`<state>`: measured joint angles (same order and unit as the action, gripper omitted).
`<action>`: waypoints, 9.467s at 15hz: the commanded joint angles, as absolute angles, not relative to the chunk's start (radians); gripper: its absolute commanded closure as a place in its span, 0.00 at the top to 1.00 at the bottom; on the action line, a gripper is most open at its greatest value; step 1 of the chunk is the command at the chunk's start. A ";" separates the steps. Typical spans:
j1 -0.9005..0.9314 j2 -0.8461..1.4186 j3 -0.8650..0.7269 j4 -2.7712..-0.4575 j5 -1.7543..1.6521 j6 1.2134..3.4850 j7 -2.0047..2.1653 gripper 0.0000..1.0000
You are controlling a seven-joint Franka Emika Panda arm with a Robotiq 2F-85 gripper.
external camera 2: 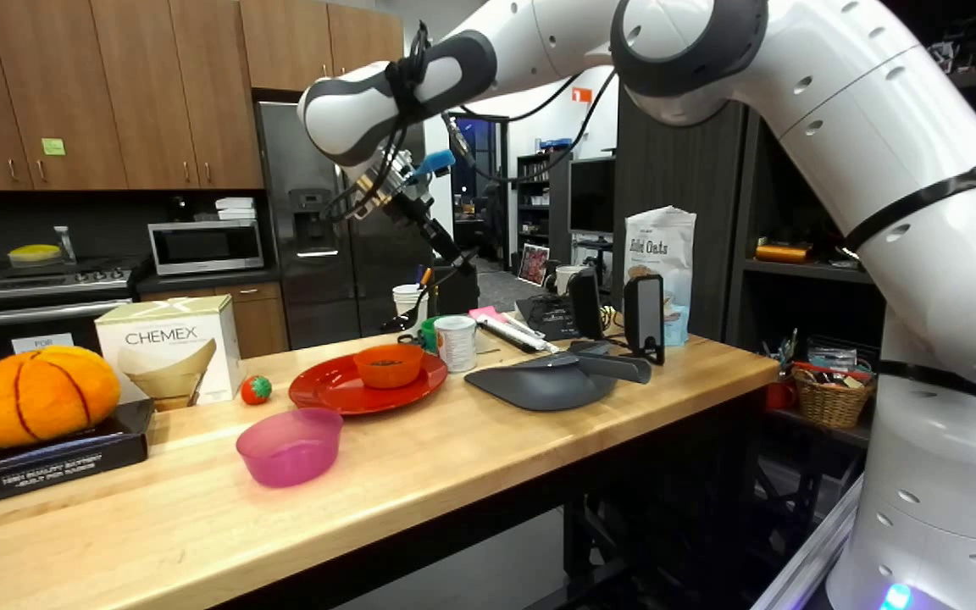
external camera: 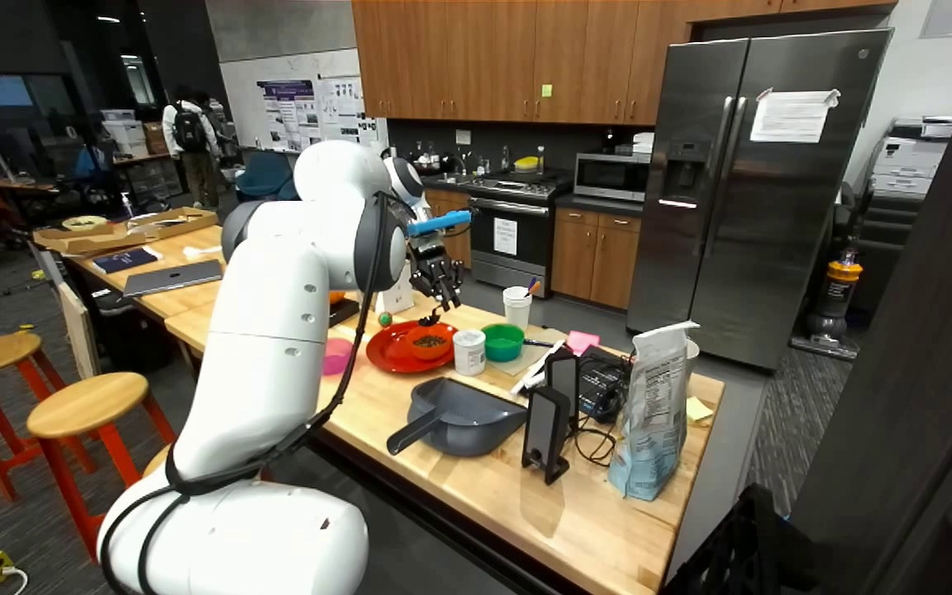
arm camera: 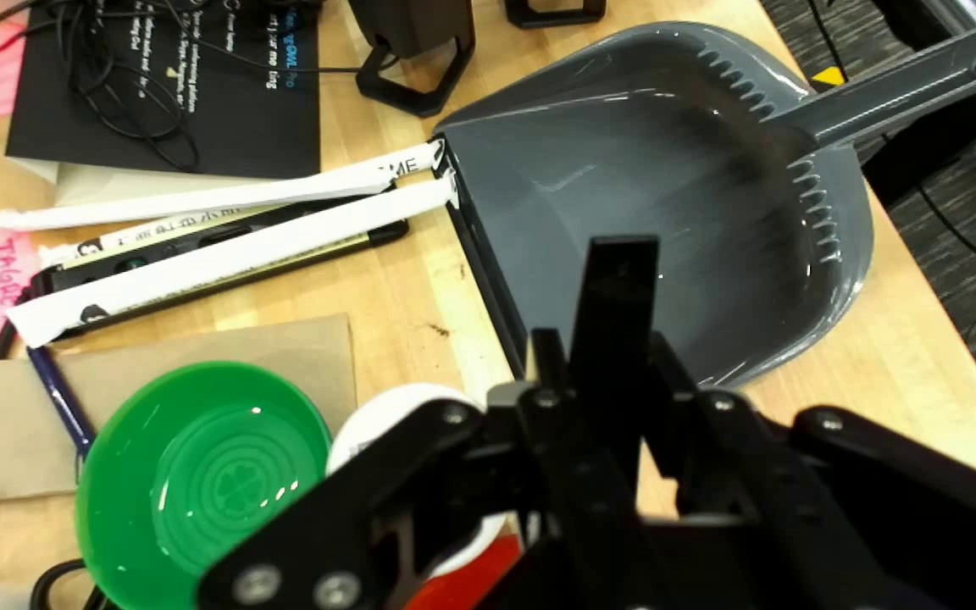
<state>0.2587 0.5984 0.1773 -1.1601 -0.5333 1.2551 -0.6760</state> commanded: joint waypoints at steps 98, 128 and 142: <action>0.261 0.926 0.079 -0.809 -0.612 1.146 -0.745 0.06; 0.283 0.913 0.116 -0.821 -0.694 1.174 -0.746 0.06; 0.280 0.892 0.171 -0.824 -0.579 1.213 -0.759 0.06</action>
